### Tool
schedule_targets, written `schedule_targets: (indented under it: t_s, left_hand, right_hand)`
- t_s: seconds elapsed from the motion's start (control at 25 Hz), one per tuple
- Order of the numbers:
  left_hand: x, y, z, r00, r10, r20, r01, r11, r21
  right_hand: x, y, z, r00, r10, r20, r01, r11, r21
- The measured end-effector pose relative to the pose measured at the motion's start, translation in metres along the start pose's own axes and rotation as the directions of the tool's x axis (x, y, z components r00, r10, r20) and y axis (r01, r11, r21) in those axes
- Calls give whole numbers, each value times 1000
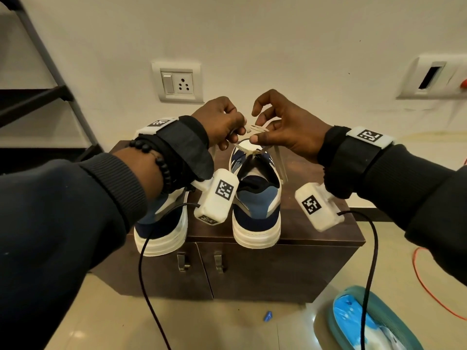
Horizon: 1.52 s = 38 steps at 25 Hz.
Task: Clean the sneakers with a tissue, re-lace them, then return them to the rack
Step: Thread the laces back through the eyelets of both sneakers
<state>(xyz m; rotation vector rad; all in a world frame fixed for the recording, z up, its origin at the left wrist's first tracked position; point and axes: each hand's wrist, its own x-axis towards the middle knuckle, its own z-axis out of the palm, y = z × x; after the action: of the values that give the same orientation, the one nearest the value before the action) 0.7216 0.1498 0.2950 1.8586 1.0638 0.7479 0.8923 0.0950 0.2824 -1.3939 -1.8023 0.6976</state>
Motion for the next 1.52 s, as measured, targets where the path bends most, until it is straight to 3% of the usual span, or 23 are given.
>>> schedule_targets:
  t_s: [0.2,0.44,0.68,1.0,1.12,1.32,1.52]
  left_hand:
    - [-1,-1,-1,996,-19,87,28,994,-105]
    - [-4,1,-1,993,-27,111,50,977,-206]
    - [-5,6,-3,984,-71,163,104,973,-205]
    - [-5,6,0,989,-146,30,149,966,-213]
    - [-6,0,-4,988,-151,-43,143,977,-156]
    - [-9,-5,1,985,-168,-38,169,985,19]
    - [-10,-21,4,938,-341,-60,346,911,223]
  right_hand:
    - [1,-2,6,984,-148,-96,128,973,-192]
    - [-3,0,8,979,-180,-100,173,982,-76]
    - [-2,0,7,979,-177,-97,182,982,44]
    - [-4,5,-1,990,-141,6,139,980,145]
    - [-6,11,-11,997,-76,-7,76,968,239]
    - [-7,15,-19,998,-57,-15,59,955,289]
    - [-21,28,-29,1000,7,-5,-5,934,358]
